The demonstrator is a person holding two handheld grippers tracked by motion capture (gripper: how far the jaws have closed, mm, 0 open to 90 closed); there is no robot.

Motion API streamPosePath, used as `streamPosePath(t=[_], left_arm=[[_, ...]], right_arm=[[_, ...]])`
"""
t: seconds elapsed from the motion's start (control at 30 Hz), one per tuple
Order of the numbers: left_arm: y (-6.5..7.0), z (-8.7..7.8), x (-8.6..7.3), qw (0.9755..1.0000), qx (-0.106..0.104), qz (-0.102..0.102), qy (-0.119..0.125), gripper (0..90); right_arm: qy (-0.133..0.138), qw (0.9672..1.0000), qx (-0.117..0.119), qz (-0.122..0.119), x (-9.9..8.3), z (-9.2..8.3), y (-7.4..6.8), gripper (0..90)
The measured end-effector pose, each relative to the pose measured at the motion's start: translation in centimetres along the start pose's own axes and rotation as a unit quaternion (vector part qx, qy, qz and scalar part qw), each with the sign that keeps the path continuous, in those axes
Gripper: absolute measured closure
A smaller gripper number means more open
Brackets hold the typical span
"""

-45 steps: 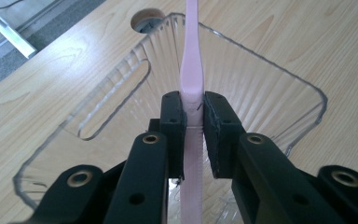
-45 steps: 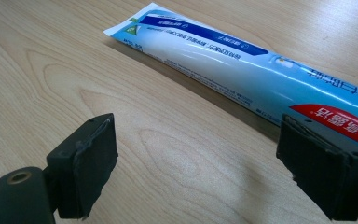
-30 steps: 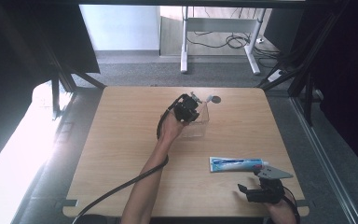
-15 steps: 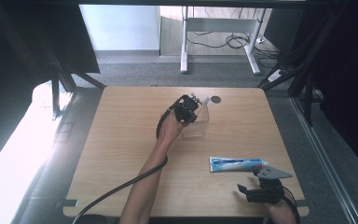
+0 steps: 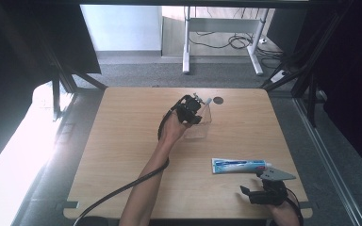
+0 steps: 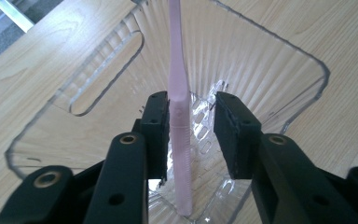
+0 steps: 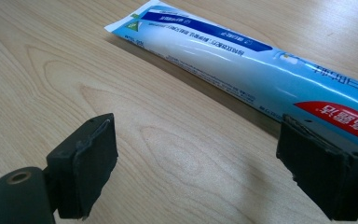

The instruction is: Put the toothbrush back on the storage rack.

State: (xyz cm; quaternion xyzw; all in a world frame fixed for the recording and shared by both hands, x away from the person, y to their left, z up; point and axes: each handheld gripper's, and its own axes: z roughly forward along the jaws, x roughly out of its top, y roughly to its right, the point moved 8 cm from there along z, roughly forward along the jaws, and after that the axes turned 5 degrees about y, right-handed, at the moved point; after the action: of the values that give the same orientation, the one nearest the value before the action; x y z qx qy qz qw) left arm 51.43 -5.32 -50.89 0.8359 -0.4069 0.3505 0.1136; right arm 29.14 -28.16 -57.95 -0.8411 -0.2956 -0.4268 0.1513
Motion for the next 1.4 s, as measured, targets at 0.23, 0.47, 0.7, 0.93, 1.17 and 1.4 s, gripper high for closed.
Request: streamPosePath(t=[0.23,0.47,0.7,0.93,1.17,1.4], left_arm=[[-0.2,-1.2,0.1,0.9996,-0.005,-0.019,0.022,55.1],[-0.4,-2.5,-0.1,0.9990,-0.013,-0.030,0.032,47.6],[-0.4,-3.3,-0.4,0.9976,-0.025,-0.050,0.040,37.2],[-0.4,-4.1,-0.8,0.9961,-0.038,-0.064,0.048,26.1],[-0.2,-5.4,-1.1,0.9955,-0.040,-0.064,0.057,20.1],[-0.4,-6.4,-1.8,0.9950,-0.032,-0.073,0.060,14.5]], right_arm=[[0.001,1.0000,0.000,-0.001,0.0,0.0,0.0,12.8],[0.001,1.0000,0.000,-0.001,0.1,0.0,-0.1,12.8],[0.001,1.0000,0.001,0.000,0.1,0.0,-0.1,12.8],[0.001,1.0000,0.001,0.001,0.1,0.0,-0.1,12.8],[0.001,1.0000,0.001,0.000,0.0,0.0,-0.1,12.8],[0.001,1.0000,0.000,0.000,0.0,0.0,-0.1,12.8]])
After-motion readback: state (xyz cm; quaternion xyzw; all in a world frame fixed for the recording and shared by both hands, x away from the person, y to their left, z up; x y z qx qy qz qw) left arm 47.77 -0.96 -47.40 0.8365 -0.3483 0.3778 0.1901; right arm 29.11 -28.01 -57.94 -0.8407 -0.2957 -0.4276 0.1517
